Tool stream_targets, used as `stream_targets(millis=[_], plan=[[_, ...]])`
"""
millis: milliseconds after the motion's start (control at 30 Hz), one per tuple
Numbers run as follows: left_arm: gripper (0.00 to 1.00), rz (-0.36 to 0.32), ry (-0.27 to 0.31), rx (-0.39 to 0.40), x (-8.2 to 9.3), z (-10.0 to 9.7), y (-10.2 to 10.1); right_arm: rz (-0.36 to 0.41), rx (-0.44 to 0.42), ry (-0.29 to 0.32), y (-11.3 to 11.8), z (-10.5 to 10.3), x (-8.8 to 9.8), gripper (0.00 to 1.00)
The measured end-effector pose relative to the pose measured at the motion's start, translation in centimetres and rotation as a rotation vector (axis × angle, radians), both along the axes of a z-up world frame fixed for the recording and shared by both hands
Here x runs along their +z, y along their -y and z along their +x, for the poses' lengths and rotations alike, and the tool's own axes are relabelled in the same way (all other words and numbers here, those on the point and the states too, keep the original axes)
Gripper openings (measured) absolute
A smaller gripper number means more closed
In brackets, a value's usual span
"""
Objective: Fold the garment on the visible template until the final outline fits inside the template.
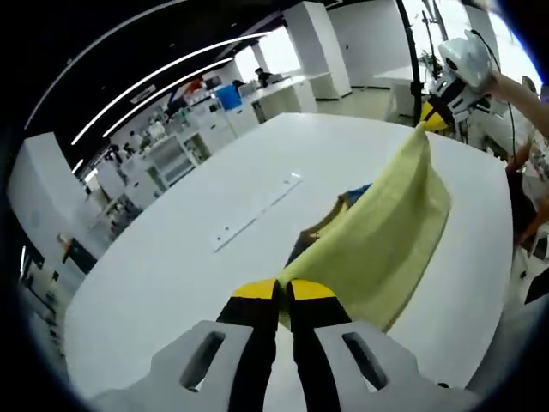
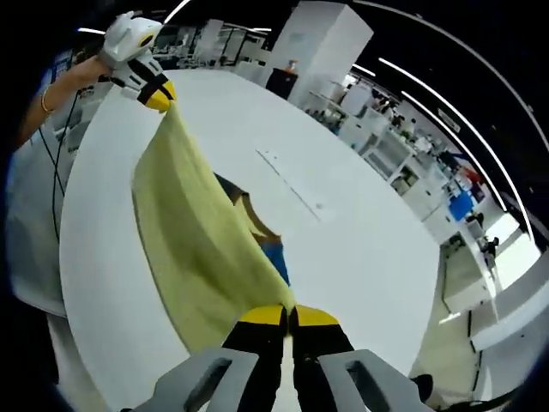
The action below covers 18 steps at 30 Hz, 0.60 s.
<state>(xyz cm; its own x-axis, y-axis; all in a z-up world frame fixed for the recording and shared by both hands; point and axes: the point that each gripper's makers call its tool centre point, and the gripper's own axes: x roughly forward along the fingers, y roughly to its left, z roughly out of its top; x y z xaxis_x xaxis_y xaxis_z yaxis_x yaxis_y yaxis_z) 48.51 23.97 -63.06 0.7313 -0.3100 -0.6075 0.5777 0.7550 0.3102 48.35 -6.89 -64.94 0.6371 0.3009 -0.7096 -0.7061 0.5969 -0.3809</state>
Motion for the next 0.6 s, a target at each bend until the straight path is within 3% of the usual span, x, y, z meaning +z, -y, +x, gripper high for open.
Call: stream_targets(millis=[167,367,600], plan=[[0.01,0.016,-0.013,0.028,-1.4,1.5,-0.4,-0.002,-0.009,0.014,-0.4,1.7,-1.0,0.0],[0.01,-0.011,-0.034,0.072,-3.6,3.9,-0.6,-0.035,-0.013,0.014,-0.4,3.6,-3.1,0.0],[0.02,-0.019,-0.057,0.079,-6.4,5.9,-0.8,-0.033,-0.023,-0.028,-0.6,5.5,-5.8,0.0]])
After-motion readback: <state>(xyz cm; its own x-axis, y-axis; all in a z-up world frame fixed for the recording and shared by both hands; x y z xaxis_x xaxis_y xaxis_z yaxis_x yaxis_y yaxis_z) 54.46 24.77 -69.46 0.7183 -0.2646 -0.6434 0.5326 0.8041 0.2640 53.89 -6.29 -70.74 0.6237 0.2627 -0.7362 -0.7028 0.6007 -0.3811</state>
